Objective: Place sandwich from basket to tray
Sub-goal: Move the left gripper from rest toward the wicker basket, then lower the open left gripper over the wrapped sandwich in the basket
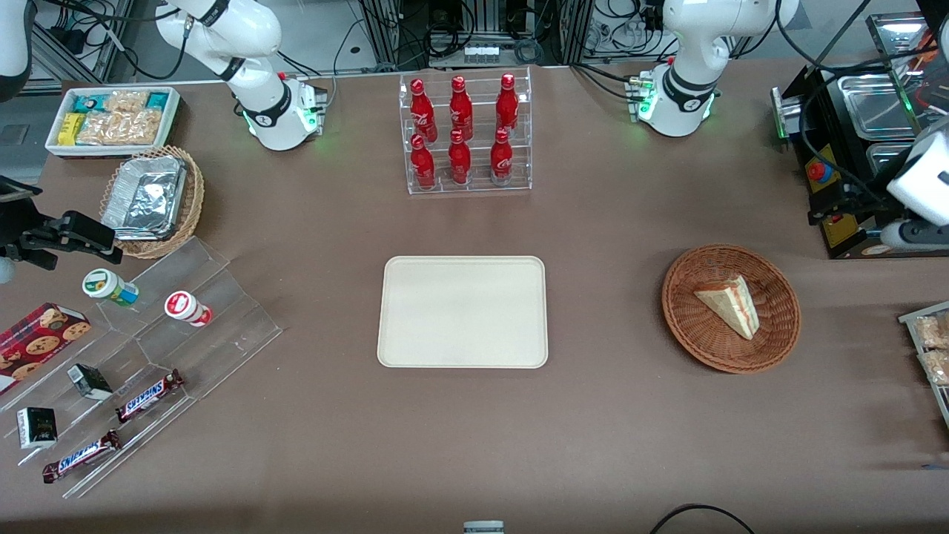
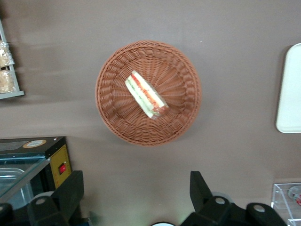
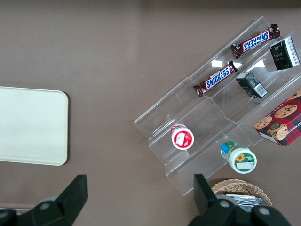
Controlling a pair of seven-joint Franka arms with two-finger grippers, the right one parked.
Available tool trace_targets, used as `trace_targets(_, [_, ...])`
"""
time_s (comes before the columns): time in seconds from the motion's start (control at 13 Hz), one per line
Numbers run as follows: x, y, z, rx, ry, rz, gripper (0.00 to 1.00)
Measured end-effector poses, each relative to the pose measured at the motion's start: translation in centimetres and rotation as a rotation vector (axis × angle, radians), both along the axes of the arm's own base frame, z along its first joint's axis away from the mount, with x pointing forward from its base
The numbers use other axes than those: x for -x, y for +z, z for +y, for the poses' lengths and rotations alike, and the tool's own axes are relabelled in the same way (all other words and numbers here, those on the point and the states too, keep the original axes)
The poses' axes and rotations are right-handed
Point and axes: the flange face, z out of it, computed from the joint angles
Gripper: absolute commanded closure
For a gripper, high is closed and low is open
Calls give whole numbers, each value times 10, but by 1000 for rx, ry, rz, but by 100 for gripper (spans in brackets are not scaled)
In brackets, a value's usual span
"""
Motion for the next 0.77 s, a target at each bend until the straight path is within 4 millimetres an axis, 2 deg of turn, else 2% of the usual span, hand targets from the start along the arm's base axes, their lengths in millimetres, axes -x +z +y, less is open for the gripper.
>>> trace_targets(0.15, [-12,-24,9,-13,36,29,0])
trace_targets(0.46, [-33,-74,21,-45,238,48,0])
trace_targets(0.77, [-36,-132,21,-66,533,-30,0])
